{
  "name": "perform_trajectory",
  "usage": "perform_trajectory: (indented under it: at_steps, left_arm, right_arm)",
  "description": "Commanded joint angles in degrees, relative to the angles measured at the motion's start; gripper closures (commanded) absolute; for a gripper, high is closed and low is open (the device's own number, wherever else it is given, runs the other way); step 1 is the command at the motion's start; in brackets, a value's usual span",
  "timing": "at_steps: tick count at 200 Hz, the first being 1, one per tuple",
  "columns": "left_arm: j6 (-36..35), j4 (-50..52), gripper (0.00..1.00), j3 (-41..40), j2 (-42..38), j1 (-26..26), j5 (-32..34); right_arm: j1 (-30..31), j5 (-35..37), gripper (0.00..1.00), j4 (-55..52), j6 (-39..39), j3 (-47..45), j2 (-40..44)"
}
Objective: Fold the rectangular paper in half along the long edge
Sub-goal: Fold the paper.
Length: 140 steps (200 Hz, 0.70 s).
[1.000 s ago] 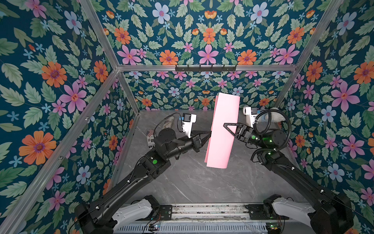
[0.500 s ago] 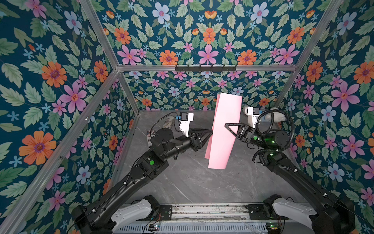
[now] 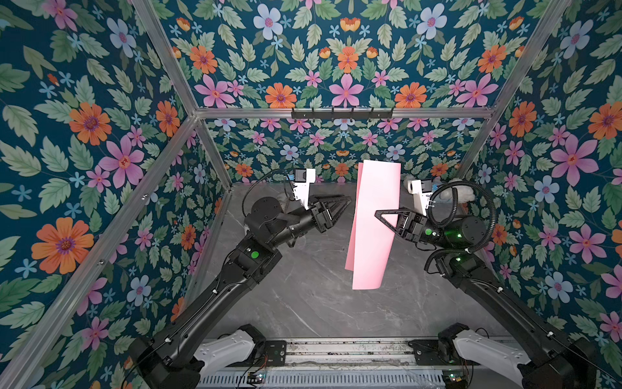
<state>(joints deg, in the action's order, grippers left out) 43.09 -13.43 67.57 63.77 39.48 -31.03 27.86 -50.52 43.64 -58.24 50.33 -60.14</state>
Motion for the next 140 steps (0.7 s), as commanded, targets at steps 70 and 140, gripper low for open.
perform_trajectory:
  at_steps: [70, 140]
  left_arm:
    - [5.3, -7.5, 0.56, -0.2, 1.2, 2.1, -5.0]
    - [3.5, -4.5, 0.56, -0.7, 1.3, 2.7, -3.5]
  right_arm:
    - [-0.9, 0.2, 0.85, 2.4, -0.5, 1.2, -2.3]
    - [-1.0, -0.1, 0.85, 2.5, -0.3, 3.4, -3.7]
